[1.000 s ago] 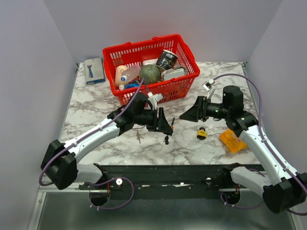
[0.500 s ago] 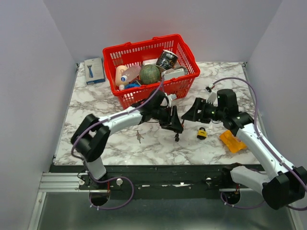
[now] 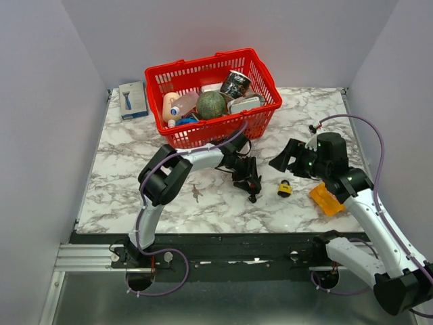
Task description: Unlock with the key
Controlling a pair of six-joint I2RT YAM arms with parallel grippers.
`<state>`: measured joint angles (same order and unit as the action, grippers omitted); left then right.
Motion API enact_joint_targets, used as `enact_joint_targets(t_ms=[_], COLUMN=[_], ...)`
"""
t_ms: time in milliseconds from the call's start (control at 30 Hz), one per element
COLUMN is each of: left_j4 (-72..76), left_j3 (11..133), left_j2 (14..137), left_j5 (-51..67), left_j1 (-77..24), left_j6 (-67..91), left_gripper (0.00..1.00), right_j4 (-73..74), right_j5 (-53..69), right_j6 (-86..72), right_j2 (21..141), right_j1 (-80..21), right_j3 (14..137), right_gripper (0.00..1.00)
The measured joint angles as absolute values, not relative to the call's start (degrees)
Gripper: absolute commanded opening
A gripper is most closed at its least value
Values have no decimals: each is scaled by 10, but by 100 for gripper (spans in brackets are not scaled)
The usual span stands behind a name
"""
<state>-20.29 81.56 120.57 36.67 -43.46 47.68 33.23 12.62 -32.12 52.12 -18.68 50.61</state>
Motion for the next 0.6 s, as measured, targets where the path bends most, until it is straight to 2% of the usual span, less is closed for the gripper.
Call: enact_joint_targets(t_ms=[600], left_j4=[-281], left_j3=[833], left_j2=[1206], left_j5=[306], left_j1=[-423], left_j6=[495], left_gripper=[0], right_j4=[340], right_j5=[112], right_j6=[-321], right_j2=[530], right_j1=[-187], right_j3=[514], right_gripper=[89])
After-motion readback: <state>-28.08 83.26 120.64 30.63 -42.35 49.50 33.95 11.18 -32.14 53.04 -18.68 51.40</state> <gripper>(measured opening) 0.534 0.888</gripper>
